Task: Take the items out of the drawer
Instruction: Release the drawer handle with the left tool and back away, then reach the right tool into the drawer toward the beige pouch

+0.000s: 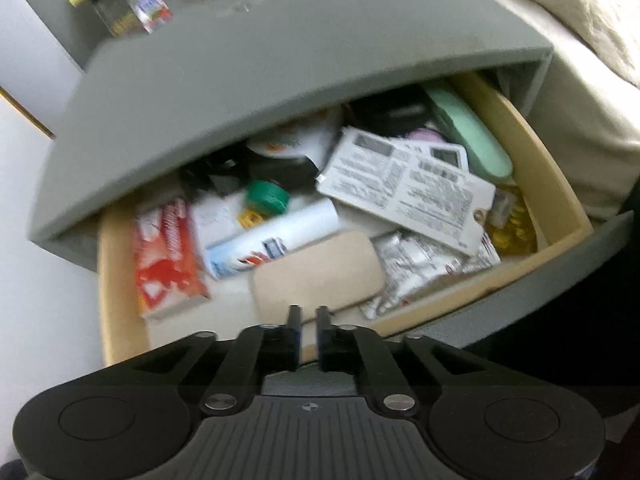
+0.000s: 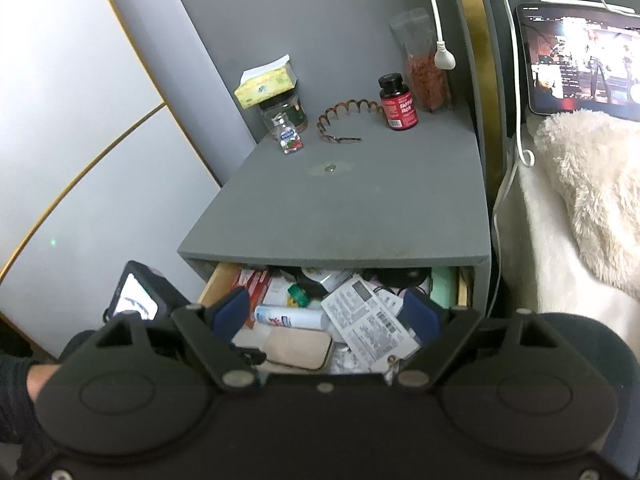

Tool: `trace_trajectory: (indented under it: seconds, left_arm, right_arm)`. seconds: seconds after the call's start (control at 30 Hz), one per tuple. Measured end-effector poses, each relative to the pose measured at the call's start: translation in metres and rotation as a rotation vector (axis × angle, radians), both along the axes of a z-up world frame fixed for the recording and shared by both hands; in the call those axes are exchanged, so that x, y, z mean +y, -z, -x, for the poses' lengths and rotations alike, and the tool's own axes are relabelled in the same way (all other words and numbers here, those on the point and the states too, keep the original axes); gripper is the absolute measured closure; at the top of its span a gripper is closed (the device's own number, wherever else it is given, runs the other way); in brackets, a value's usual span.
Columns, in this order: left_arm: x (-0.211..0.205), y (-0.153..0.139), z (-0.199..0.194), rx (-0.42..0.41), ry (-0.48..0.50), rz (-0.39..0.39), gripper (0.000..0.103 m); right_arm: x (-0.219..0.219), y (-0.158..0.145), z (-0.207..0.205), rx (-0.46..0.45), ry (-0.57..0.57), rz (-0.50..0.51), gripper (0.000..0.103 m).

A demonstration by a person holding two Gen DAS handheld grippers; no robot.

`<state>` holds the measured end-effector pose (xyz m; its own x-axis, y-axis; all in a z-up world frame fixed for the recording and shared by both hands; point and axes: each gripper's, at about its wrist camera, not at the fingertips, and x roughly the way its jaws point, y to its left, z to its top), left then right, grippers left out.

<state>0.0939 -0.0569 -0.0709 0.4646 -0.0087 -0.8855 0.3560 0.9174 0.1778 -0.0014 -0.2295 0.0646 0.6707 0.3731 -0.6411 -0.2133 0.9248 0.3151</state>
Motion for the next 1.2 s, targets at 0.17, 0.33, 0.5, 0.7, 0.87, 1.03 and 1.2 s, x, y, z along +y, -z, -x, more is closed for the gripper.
trace_trajectory:
  seconds: [0.17, 0.33, 0.5, 0.7, 0.87, 1.03, 1.2]
  left_arm:
    - [0.031, -0.075, 0.027, -0.208, -0.024, 0.205, 0.022]
    - [0.072, -0.104, 0.051, -0.282, -0.124, 0.310, 0.006]
    - [0.097, -0.108, 0.077, -0.326, -0.169, 0.331, 0.006]
    - [0.113, -0.121, 0.080, -0.345, -0.191, 0.322, 0.006]
    - [0.125, -0.141, 0.078, -0.367, -0.249, 0.334, 0.005]
    - [0.129, -0.145, 0.080, -0.391, -0.285, 0.305, 0.005]
    - [0.133, -0.143, 0.079, -0.343, -0.336, 0.302, 0.005]
  right_arm:
    - [0.024, -0.001, -0.016, 0.029, -0.084, 0.107, 0.003]
    - [0.068, 0.018, -0.074, 0.113, -0.176, 0.279, 0.003]
    - [0.103, 0.065, -0.115, 0.240, -0.207, 0.403, 0.004]
    - [0.137, 0.120, -0.126, 0.359, -0.235, 0.484, 0.010]
    - [0.171, 0.136, -0.127, 0.368, -0.362, 0.420, 0.010]
    - [0.197, 0.162, -0.141, 0.422, -0.460, 0.468, 0.009]
    - [0.207, 0.189, -0.154, 0.493, -0.480, 0.473, 0.009]
